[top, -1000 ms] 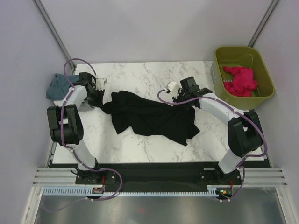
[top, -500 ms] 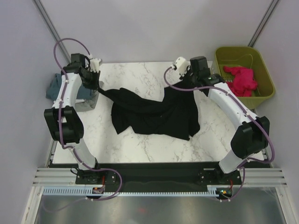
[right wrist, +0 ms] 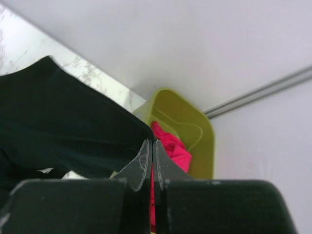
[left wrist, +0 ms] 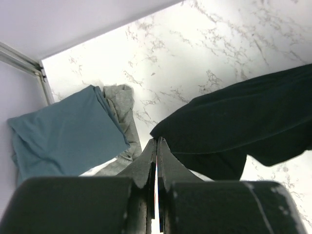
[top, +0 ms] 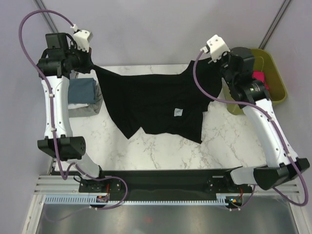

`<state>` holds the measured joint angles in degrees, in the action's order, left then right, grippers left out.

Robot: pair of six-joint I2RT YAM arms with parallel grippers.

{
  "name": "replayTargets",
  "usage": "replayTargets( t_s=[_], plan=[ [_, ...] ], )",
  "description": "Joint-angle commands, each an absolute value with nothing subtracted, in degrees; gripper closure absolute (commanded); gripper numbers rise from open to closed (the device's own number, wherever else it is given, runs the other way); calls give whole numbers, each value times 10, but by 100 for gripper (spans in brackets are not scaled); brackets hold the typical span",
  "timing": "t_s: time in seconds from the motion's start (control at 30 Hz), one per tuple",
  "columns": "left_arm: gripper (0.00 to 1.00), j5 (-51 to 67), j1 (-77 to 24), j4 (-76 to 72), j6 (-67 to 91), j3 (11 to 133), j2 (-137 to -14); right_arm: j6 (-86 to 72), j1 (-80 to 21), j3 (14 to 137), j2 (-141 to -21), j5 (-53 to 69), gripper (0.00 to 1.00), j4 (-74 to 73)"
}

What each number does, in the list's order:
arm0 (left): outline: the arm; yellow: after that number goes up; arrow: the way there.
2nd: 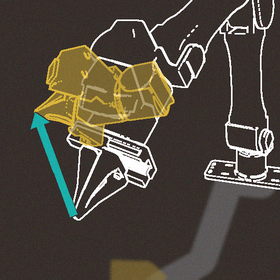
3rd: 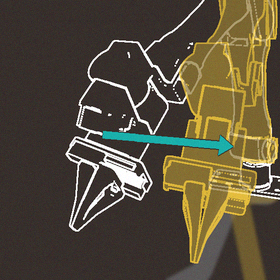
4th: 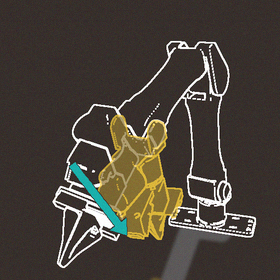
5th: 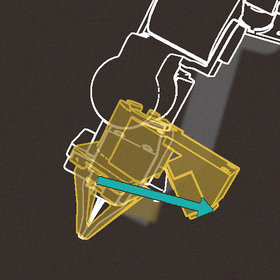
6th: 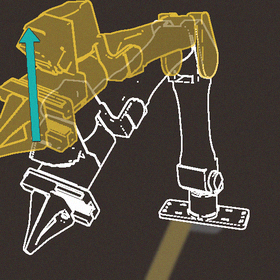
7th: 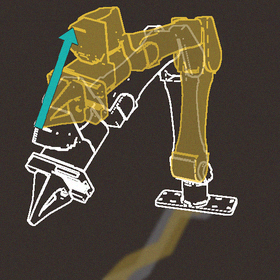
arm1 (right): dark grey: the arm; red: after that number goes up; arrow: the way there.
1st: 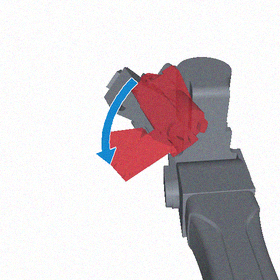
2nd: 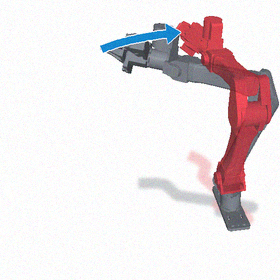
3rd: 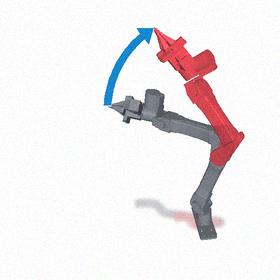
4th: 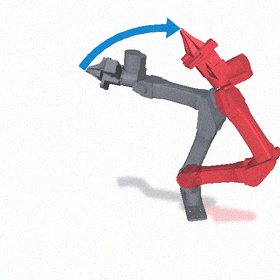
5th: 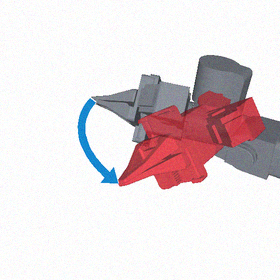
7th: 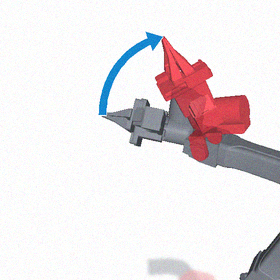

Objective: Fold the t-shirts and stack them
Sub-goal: Flatten the tshirt out

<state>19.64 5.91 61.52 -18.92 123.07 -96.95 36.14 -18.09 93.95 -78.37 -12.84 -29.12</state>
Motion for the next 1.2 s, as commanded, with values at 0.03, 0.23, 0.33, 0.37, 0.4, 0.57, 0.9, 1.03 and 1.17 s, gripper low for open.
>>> replayTargets(
  t_s=[0.03,0.23,0.33,0.37,0.4,0.57,0.9,1.03,1.17],
  plan=[
    [98,217,58,634,-201,1259,-877,339,-174,967,-683,-165,100,-258],
    [98,242,58,619,-231,1235,-761,292,-174,966,-565,-156,100,-277],
    [98,241,58,613,-233,1236,-701,281,-174,995,-530,-149,100,-314],
    [98,239,58,610,-238,1235,-687,280,-174,1004,-523,-152,100,-325],
    [98,238,58,605,-242,1233,-673,278,-174,1019,-507,-154,100,-333],
    [98,231,58,586,-254,1230,-584,272,-172,1085,-472,-146,100,-401],
    [98,192,58,540,-248,1278,-530,315,-170,1343,-525,-149,100,-462],
    [98,176,58,527,-272,1289,-558,345,-168,1334,-537,-122,100,-428],
    [98,158,57,514,-286,1205,-580,330,-168,1207,-531,-91,100,-396]
  ],
)
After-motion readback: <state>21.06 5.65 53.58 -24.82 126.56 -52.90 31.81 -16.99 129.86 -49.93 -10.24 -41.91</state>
